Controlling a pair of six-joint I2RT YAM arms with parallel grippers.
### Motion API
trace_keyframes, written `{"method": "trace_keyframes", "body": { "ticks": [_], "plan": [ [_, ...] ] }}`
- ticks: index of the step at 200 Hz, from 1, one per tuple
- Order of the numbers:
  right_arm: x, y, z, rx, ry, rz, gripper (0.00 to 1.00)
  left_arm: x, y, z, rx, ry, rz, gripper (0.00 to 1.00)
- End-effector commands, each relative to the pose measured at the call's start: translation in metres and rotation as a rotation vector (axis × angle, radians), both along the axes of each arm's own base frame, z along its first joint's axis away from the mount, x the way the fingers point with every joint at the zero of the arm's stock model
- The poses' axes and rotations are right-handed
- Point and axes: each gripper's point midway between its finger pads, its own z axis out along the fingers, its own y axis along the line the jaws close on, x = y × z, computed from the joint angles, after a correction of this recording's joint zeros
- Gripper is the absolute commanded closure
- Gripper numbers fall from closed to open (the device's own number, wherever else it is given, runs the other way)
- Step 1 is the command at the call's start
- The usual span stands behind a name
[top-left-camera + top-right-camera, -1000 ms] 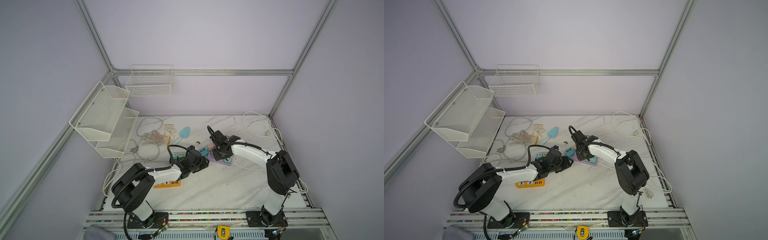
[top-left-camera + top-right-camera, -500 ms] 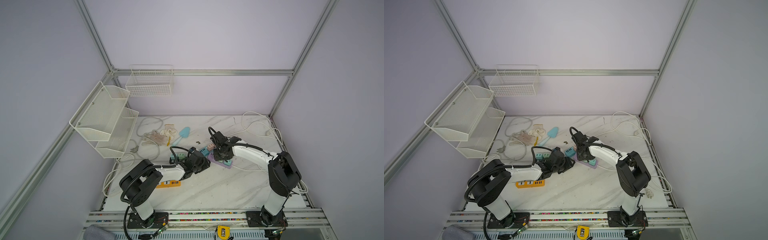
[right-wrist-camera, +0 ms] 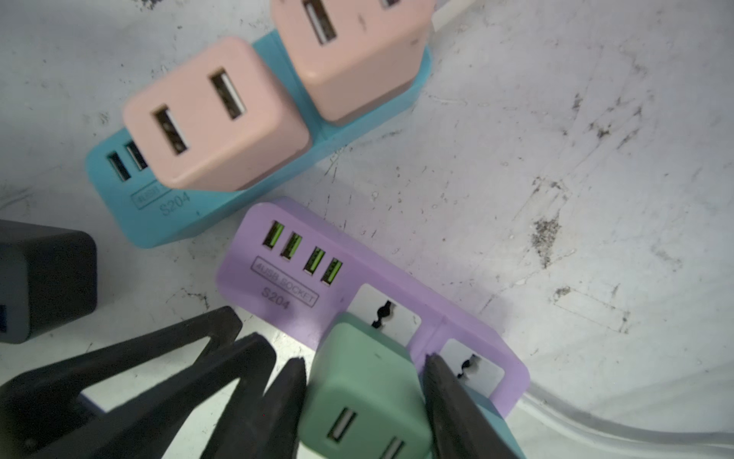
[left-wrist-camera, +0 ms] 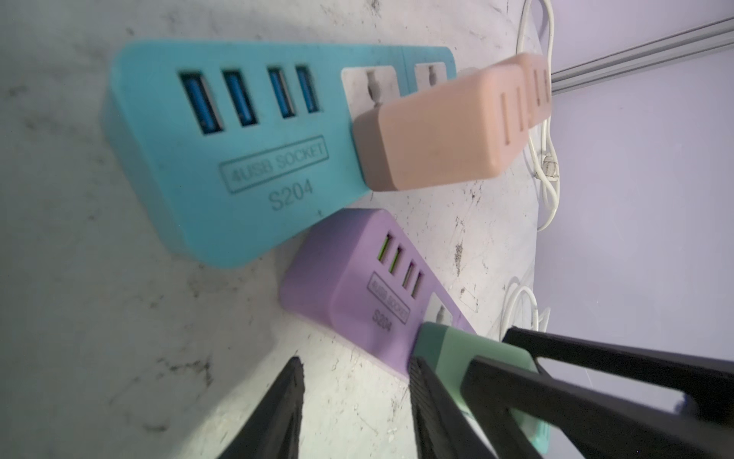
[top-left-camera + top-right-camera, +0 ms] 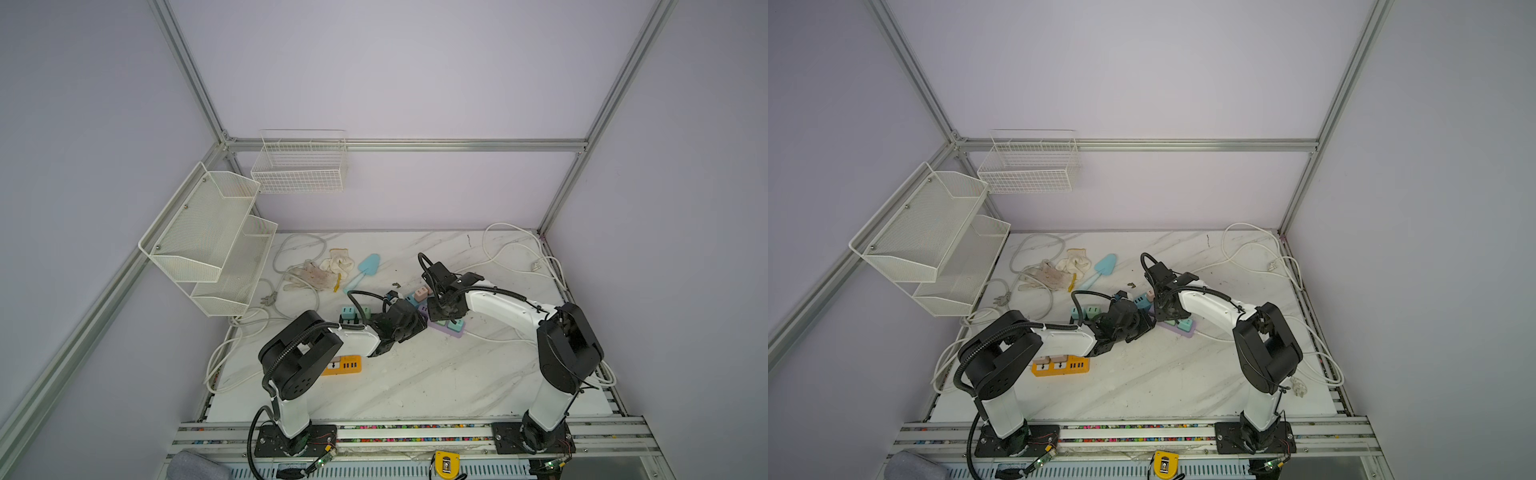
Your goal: Pull the plug off the socket
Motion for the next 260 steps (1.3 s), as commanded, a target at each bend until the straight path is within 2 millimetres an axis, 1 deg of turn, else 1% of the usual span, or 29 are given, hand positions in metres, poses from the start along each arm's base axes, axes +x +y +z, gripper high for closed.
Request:
{"method": "trace_keyframes", "body": {
  "ticks": [1, 42, 67, 82, 106, 116, 141, 154, 165, 200, 223, 251, 260],
  "plan": [
    [0.002, -0.007, 0.019, -0.005, -0.034, 0.041, 0.48, 0.024, -0.018, 0.039, -0.081, -0.078, 0.04, 0.56],
    [0.006, -0.013, 0.031, 0.001, -0.082, 0.102, 0.43, 0.031, -0.021, 0.034, -0.08, -0.064, 0.038, 0.56],
    [0.004, -0.012, 0.034, 0.0, -0.089, 0.159, 0.42, 0.034, -0.023, 0.032, -0.081, -0.059, 0.026, 0.57],
    [0.002, -0.01, 0.037, 0.013, -0.092, 0.181, 0.4, 0.035, -0.02, 0.029, -0.082, -0.048, 0.026, 0.57],
    [-0.002, -0.005, 0.042, 0.039, -0.106, 0.236, 0.41, 0.036, -0.016, 0.02, -0.081, -0.026, 0.025, 0.59],
    [-0.005, -0.004, 0.04, 0.031, -0.093, 0.264, 0.41, 0.037, -0.016, 0.018, -0.093, -0.016, 0.014, 0.59],
    [-0.003, -0.011, 0.037, -0.034, -0.081, 0.295, 0.42, 0.041, -0.018, 0.019, -0.118, -0.03, 0.005, 0.59],
    [-0.003, -0.01, 0.039, -0.037, -0.088, 0.31, 0.42, 0.042, -0.02, 0.021, -0.117, -0.038, -0.006, 0.59],
    [-0.003, -0.009, 0.04, -0.035, -0.091, 0.319, 0.42, 0.042, -0.019, 0.018, -0.111, -0.027, -0.002, 0.59],
    [-0.001, -0.007, 0.033, -0.086, -0.065, 0.362, 0.42, 0.045, -0.018, 0.016, -0.082, -0.021, -0.006, 0.59],
    [0.001, -0.004, 0.033, -0.09, -0.067, 0.385, 0.42, 0.047, -0.015, 0.015, -0.081, -0.027, 0.005, 0.59],
    [-0.001, -0.002, 0.021, -0.094, -0.025, 0.404, 0.43, 0.051, -0.023, 0.021, -0.112, -0.046, -0.022, 0.59],
    [-0.003, -0.001, 0.018, -0.093, -0.014, 0.409, 0.43, 0.052, -0.022, 0.021, -0.108, -0.042, -0.02, 0.59]
  ]
}}
